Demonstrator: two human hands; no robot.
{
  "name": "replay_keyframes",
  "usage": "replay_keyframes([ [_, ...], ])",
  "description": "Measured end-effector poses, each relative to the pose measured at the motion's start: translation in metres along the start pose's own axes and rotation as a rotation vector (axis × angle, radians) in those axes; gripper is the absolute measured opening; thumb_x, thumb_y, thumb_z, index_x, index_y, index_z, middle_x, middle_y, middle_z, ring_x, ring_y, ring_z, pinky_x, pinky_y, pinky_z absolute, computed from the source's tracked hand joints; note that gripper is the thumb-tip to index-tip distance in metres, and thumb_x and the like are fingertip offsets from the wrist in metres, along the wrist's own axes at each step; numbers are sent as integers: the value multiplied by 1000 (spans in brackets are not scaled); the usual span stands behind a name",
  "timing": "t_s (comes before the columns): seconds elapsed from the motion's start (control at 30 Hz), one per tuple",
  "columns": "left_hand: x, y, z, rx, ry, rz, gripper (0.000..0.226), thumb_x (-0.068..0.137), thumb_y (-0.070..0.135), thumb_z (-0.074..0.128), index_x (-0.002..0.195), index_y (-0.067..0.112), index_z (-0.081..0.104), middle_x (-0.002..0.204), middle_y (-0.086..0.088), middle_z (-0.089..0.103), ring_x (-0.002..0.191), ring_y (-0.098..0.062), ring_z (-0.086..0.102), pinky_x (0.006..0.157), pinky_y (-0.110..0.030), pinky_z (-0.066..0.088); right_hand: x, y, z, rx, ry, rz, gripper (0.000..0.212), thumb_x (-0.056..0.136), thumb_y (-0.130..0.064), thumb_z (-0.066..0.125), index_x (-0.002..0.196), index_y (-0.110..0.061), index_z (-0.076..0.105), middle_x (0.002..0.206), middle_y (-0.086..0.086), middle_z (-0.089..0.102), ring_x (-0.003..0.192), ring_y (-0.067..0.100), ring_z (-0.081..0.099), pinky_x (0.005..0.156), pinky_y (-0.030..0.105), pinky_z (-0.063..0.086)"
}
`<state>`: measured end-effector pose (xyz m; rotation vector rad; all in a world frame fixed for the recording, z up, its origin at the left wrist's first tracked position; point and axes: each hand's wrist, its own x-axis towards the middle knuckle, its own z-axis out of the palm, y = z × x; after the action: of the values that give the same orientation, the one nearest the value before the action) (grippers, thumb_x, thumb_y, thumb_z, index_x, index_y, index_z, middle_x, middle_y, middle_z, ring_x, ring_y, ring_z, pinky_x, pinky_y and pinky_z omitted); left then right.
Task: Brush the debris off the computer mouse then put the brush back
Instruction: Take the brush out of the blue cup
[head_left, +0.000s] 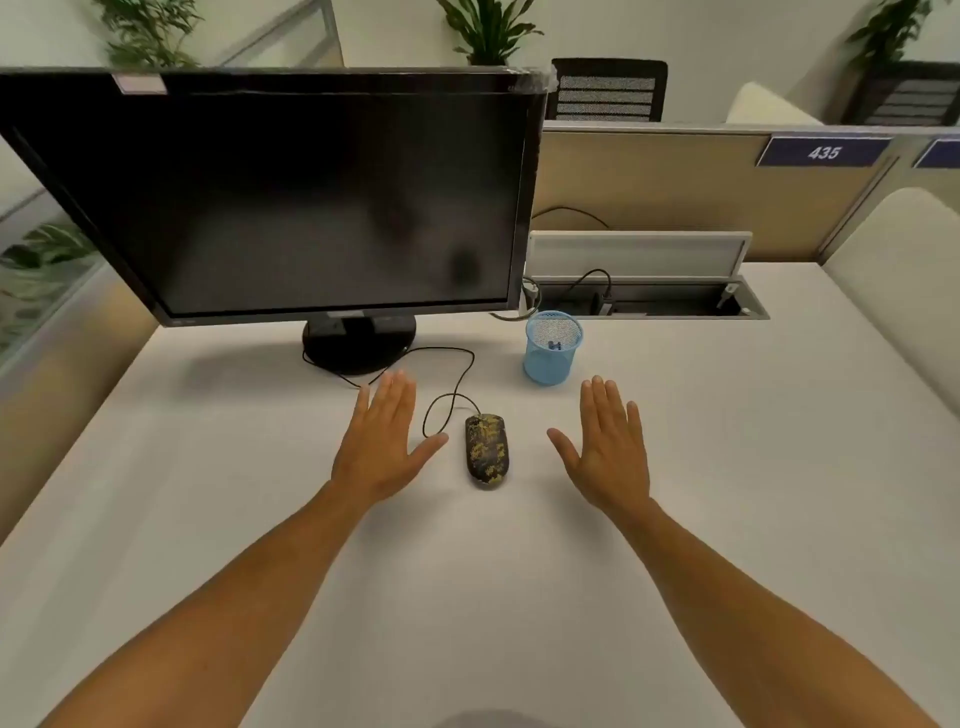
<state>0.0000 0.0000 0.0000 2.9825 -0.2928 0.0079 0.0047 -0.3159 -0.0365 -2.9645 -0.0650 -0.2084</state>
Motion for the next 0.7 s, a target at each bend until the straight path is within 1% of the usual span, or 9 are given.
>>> replay_keyframes([
  [0.07, -5, 0, 8, -21, -45, -4, 98, 87, 81, 3, 157, 14, -10, 163, -3, -19, 150, -17, -23, 124, -40, -12, -2, 1, 2, 1, -22, 7, 88, 96, -76, 8, 162, -21, -7, 170, 0, -11, 145, 9, -34, 117, 34, -24],
  [0.13, -14, -1, 23, -29, -79, -17, 99, 86, 81, 5, 157, 13, -11, 161, -1, -23, 148, -15, -26, 122, -37, -15, -3, 1, 6, 9, -59, 41, 87, 97, -76, 12, 162, -21, -8, 170, -1, -10, 143, 7, -37, 116, 33, -25],
  [0.23, -24, 0, 43, -63, -133, -33, 97, 87, 79, 10, 154, 14, -16, 163, -2, -23, 148, -13, -27, 121, -33, -17, 1, 0, 10, 48, -67, 62, 88, 96, -77, 10, 162, -21, -8, 171, -1, -9, 142, 5, -36, 115, 31, -25],
  [0.3, -30, -1, 52, -96, -164, -43, 97, 86, 80, 12, 151, 15, -21, 164, -1, -23, 147, -11, -28, 120, -31, -19, 8, -1, 10, 71, -63, 82, 90, 94, -78, 7, 162, -21, -6, 171, -1, -6, 147, 8, -28, 116, 31, -22],
  [0.4, -39, 0, 65, -125, -197, -44, 99, 86, 81, 14, 151, 15, -22, 163, 0, -23, 147, -10, -29, 119, -30, -20, 23, -7, 9, 118, -40, 104, 90, 94, -77, 10, 163, -20, 1, 171, 1, 1, 157, 17, -8, 118, 31, -16],
  [0.5, -43, -2, 72, -115, -195, -48, 100, 86, 81, 12, 155, 14, -15, 164, 0, -20, 148, -11, -27, 121, -32, -17, 43, -14, 5, 166, -3, 142, 90, 94, -76, 12, 163, -19, 9, 171, 3, 9, 158, 21, 4, 118, 32, -6],
  [0.57, -42, -3, 75, -94, -189, -46, 100, 86, 82, 10, 157, 14, -13, 164, 1, -21, 148, -11, -27, 122, -33, -17, 57, -19, 2, 208, 32, 164, 85, 96, -71, 20, 162, -17, 17, 169, 5, 18, 157, 24, 13, 121, 35, 4],
  [0.63, -42, -4, 76, -84, -182, -42, 100, 86, 82, 8, 157, 15, -12, 163, 2, -21, 147, -9, -29, 121, -32, -19, 72, -24, -3, 239, 62, 170, 79, 99, -66, 28, 160, -15, 26, 166, 8, 29, 153, 27, 24, 123, 40, 17],
  [0.7, -42, -5, 78, -82, -166, -42, 99, 87, 82, 8, 157, 16, -13, 163, 3, -22, 145, -6, -33, 119, -30, -21, 86, -28, -8, 249, 116, 172, 71, 100, -61, 39, 153, -13, 39, 157, 11, 43, 142, 29, 40, 116, 42, 33],
])
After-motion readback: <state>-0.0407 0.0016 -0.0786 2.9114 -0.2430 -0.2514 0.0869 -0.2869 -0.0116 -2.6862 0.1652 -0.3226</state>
